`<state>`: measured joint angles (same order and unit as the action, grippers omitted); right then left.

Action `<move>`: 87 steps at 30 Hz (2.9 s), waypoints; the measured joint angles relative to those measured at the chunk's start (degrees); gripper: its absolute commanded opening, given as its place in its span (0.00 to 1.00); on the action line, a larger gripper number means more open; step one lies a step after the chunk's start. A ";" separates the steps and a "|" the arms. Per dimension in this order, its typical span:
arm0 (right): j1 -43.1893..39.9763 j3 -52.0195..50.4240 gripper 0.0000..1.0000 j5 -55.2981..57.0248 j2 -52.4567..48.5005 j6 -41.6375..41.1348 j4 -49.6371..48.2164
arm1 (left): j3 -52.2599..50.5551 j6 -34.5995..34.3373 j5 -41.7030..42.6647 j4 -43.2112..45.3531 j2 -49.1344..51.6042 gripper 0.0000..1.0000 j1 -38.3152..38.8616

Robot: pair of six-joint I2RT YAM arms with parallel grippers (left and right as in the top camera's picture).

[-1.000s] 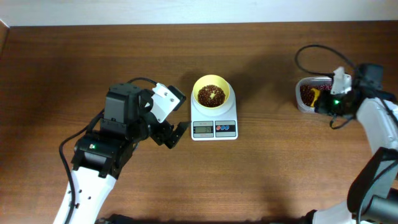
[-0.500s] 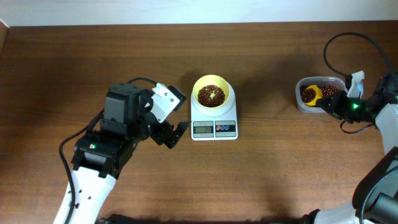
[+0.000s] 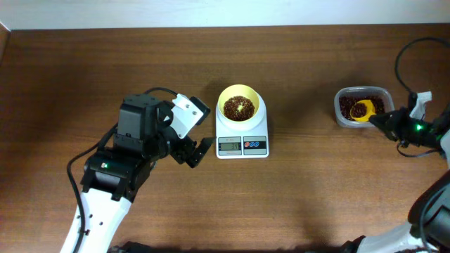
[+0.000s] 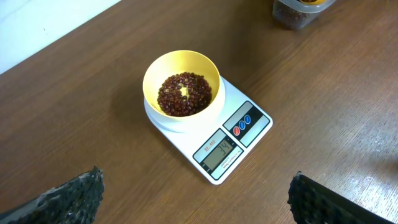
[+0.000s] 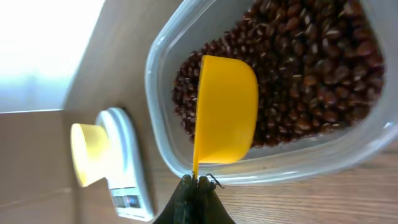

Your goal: Scoop item into bowl and weigh 50g on scale

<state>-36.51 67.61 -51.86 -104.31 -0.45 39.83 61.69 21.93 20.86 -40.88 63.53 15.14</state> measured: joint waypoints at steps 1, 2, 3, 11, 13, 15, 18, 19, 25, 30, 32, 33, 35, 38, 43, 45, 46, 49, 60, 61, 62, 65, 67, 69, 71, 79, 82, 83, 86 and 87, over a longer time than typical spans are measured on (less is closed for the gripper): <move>-0.48 0.00 0.04 -1.97 -0.68 0.02 -0.09 | 0.00 0.00 0.00 0.00 0.00 0.99 0.00; -0.87 0.00 0.04 -4.20 -1.09 -0.02 -0.57 | 0.00 0.00 0.00 0.00 0.00 0.99 0.00; -1.20 0.00 0.04 -5.92 -1.20 0.02 -1.05 | 0.00 0.00 0.00 0.00 0.00 0.99 0.00; -2.56 0.00 0.04 -20.83 -1.22 0.00 -2.45 | 0.00 0.00 0.00 0.00 0.00 0.99 0.00; -2.56 0.00 0.04 -25.24 -1.25 -0.07 -2.49 | 0.00 0.00 0.00 0.00 0.00 0.99 0.00; -2.56 0.00 0.04 -28.76 -1.25 -0.42 -2.49 | 0.00 0.00 0.00 0.00 0.00 0.99 0.00; -2.36 0.00 0.04 -31.52 -1.25 -0.85 -1.68 | 0.00 0.00 0.00 0.00 0.00 0.99 0.00; -2.01 0.00 0.04 -31.89 -1.25 -0.85 -1.68 | 0.00 0.00 0.00 0.00 0.00 0.99 0.00; 7.93 0.00 0.04 -32.35 -1.25 -0.85 -1.70 | 0.00 0.00 0.00 0.00 0.00 0.99 0.00; 16.81 0.00 0.04 -32.50 -1.25 -0.90 -2.45 | 0.00 0.00 0.00 0.00 0.00 0.99 0.00; 20.22 0.00 0.04 -32.52 -1.25 -0.87 -3.30 | 0.00 0.00 0.00 0.00 0.00 0.99 0.00; 21.88 0.00 0.04 -32.50 -1.25 -1.07 -3.82 | 0.00 0.00 0.00 -0.02 0.00 0.99 0.00; 24.37 0.00 0.04 -32.04 -1.25 -3.10 -6.23 | 0.00 0.00 0.00 0.00 0.00 0.99 0.00; 28.13 -0.20 0.04 -30.25 -1.29 -10.25 -15.26 | 0.00 0.00 -0.02 0.04 0.00 0.99 0.00; 31.93 -0.37 0.04 -26.14 -1.51 -24.70 -31.63 | 0.00 0.00 0.00 0.02 0.00 0.99 0.00; 33.64 -0.37 0.04 -24.63 -1.51 -30.58 -37.24 | 0.00 0.00 0.02 0.02 0.00 0.99 0.00; 34.56 -0.37 0.04 -23.56 -1.53 -33.27 -39.85 | 0.00 0.00 0.02 -0.02 0.00 0.99 0.00; 36.85 -0.37 0.04 -21.64 -1.53 -38.53 -42.66 | 0.00 0.00 0.00 0.00 0.00 0.99 0.00; 40.76 -0.37 0.04 -19.04 -1.53 -36.37 -42.95 | 0.00 0.00 0.02 0.00 0.00 0.99 0.00; 41.22 -0.37 0.04 -18.84 -1.53 -35.95 -42.95 | 0.00 0.00 0.02 0.00 0.00 0.98 0.00; 41.48 -0.37 0.04 -18.53 -1.53 -35.69 -42.95 | 0.00 0.00 0.00 0.00 0.00 0.99 0.00; 41.88 -0.37 0.04 -16.44 -1.53 -33.44 -42.91 | 0.00 0.00 0.00 0.00 0.00 0.99 0.00; 41.88 -0.37 0.04 -16.02 -1.53 -30.40 -41.57 | 0.00 0.00 0.02 0.00 0.00 0.99 0.00; 41.86 -0.37 0.04 -15.85 -1.53 -29.07 -41.38 | 0.00 0.00 0.00 0.00 0.00 0.99 0.00; 41.86 -0.37 0.04 -15.80 -1.53 -27.87 -41.20 | 0.00 0.00 0.00 0.00 0.00 0.99 0.00; 41.88 -0.37 0.04 -15.41 -1.53 -12.13 -40.02 | 0.00 0.00 0.02 0.00 0.00 0.99 0.00; 41.86 -0.37 0.04 -15.41 -1.53 -5.51 -39.78 | 0.00 0.00 0.02 0.00 0.00 0.99 0.00; 41.88 -0.37 0.04 -15.37 -1.53 -3.04 -38.97 | 0.00 0.00 0.02 0.00 0.00 0.99 0.00; 41.86 -0.26 0.04 -15.10 -1.53 5.55 -35.50 | 0.00 0.00 0.00 0.02 0.00 0.99 0.00; 41.88 -0.24 0.04 -15.15 -1.53 9.38 -33.29 | 0.00 0.00 0.00 0.00 0.00 0.99 0.00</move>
<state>5.37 67.37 -67.00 -105.84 8.93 6.55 61.69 21.93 20.86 -40.88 63.53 15.14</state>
